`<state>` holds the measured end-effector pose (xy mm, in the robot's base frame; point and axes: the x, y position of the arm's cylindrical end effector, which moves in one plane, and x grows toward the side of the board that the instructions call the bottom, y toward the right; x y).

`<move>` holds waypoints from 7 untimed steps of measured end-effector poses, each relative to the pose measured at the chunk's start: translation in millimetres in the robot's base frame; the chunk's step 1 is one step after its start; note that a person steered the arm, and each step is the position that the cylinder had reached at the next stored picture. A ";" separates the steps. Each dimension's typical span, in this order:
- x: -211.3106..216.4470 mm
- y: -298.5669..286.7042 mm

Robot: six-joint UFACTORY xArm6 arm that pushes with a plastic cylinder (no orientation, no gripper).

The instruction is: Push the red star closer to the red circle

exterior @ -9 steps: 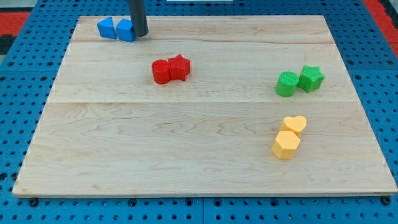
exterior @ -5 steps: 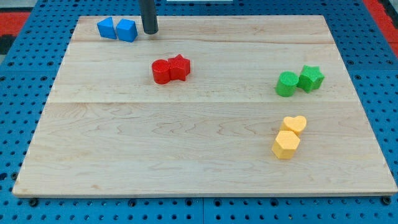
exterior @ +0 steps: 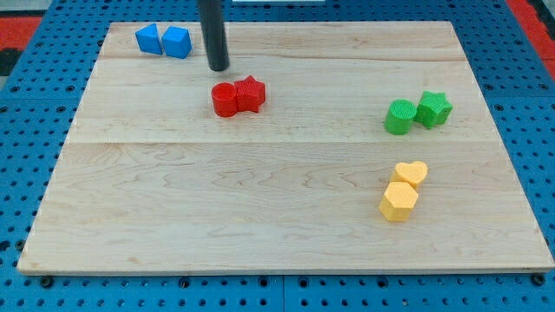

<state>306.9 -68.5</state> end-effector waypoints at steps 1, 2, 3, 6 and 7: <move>31.1 22.0; 63.1 59.1; 66.6 91.6; 82.0 25.7; 69.2 8.8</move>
